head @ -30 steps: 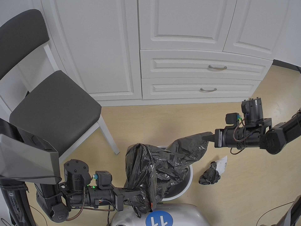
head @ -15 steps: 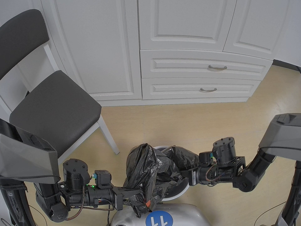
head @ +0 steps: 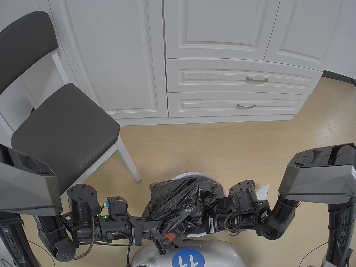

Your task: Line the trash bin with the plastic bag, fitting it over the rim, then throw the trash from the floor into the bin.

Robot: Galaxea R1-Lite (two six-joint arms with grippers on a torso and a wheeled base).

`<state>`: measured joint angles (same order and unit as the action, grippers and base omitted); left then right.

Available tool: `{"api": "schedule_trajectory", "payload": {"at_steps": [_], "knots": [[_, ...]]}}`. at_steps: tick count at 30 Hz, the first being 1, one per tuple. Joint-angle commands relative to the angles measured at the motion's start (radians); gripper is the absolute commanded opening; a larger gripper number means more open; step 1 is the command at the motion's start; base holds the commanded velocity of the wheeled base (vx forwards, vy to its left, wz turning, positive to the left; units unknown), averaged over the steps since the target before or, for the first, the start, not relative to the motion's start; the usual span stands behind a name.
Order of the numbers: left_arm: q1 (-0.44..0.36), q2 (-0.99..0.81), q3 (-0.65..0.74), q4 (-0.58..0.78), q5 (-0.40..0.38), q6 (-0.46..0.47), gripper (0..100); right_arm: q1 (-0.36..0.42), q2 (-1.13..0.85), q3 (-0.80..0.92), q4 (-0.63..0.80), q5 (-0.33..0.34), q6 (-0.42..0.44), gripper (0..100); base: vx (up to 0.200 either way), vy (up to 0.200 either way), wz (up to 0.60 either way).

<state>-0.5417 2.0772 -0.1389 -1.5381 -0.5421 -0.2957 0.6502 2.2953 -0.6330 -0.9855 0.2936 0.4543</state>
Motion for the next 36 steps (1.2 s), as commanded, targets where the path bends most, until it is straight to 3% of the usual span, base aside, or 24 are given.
{"api": "schedule_trajectory", "payload": {"at_steps": [1, 5, 11, 17, 22, 31, 36], "knots": [[-0.004, -0.037, 0.001, 0.0, 0.001, 0.0, 0, -0.009, 0.053, -0.057, 0.002, -0.002, 0.026, 0, 0.0, 0.0, 0.0], [-0.009, -0.057, -0.002, 0.001, 0.001, 0.0, 0, -0.024, 0.069, -0.093, 0.018, -0.008, 0.04, 0, 0.0, 0.0, 0.0], [-0.072, -0.12, -0.008, 0.001, 0.001, -0.016, 0, -0.047, 0.062, -0.2, 0.229, -0.074, 0.04, 0, 0.0, 0.0, 0.0], [-0.083, -0.083, -0.022, 0.001, 0.002, -0.019, 0, -0.049, 0.007, -0.159, 0.312, -0.076, 0.011, 0, 0.0, 0.0, 0.0], [-0.08, -0.068, -0.039, 0.001, 0.002, -0.043, 0, -0.049, -0.045, -0.09, 0.304, -0.067, -0.045, 0, 0.0, 0.0, 0.0], [-0.069, -0.034, -0.028, 0.003, 0.002, -0.043, 0, -0.063, -0.217, 0.019, 0.301, -0.019, -0.049, 0, 0.0, 0.0, 0.0], [-0.024, 0.006, -0.024, 0.001, 0.016, -0.033, 0, -0.139, -0.284, 0.038, 0.263, -0.004, -0.048, 0, 0.0, 0.0, 0.0]]}}
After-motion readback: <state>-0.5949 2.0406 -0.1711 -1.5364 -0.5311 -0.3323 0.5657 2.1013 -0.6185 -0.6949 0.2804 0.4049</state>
